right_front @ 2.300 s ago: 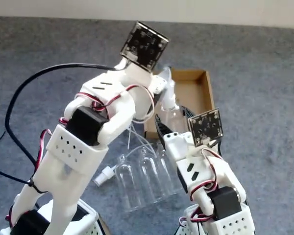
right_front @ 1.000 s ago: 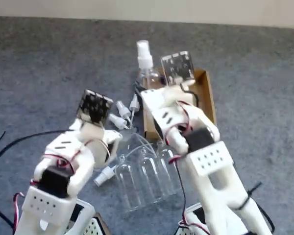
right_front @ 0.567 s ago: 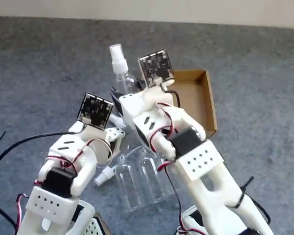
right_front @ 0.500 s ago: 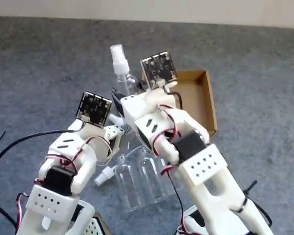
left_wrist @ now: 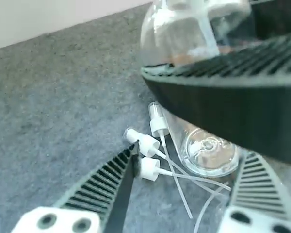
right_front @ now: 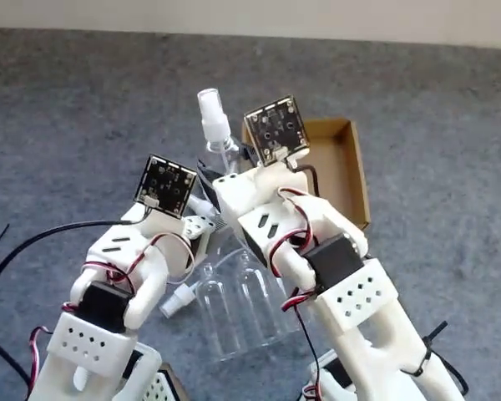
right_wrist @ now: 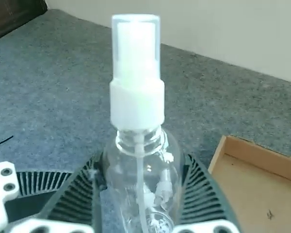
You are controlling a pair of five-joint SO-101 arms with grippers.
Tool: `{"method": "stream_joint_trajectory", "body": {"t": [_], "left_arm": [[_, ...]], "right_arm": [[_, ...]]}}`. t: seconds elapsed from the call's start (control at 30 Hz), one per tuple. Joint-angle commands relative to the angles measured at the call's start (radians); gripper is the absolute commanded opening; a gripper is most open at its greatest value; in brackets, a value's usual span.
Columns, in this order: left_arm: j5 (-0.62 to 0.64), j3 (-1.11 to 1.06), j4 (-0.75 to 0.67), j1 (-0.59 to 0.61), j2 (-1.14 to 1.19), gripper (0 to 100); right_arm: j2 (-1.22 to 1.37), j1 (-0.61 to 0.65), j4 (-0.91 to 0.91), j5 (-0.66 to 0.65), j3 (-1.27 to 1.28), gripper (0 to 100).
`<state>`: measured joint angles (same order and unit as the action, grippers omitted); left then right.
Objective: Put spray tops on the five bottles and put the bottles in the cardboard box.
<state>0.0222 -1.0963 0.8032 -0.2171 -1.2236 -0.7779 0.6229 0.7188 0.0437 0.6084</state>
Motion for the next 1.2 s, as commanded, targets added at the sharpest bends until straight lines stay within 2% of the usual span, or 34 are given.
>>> {"method": "stream_joint_trajectory", "body": {"t": [0.0,0.33,0.47,0.57,0.73,0.83,0.97,1.17], "left_arm": [[-0.008,0.004,-0.026,0.033,0.007,29],[-0.008,-0.001,-0.051,0.068,0.008,29],[-0.006,0.002,-0.038,0.041,-0.005,29],[-0.008,0.008,0.038,-0.018,-0.047,29],[-0.008,-0.038,0.068,-0.016,-0.168,29],[-0.008,-0.084,0.066,0.022,-0.209,29],[-0.008,-0.099,0.066,0.070,-0.219,29],[-0.008,-0.101,0.066,0.087,-0.219,29]], "right_arm": [[-0.036,-0.073,0.002,-0.017,-0.008,0.3],[-0.038,-0.107,0.005,-0.017,-0.002,0.3],[-0.033,-0.107,0.001,-0.017,-0.001,0.3],[-0.027,-0.105,-0.022,-0.017,-0.001,0.3],[0.016,-0.176,-0.214,-0.069,-0.004,0.3],[0.160,-0.242,-0.374,-0.117,-0.010,0.3],[0.372,-0.271,-0.490,-0.173,-0.035,0.3],[0.578,-0.295,-0.763,-0.115,-0.031,0.3]]}}
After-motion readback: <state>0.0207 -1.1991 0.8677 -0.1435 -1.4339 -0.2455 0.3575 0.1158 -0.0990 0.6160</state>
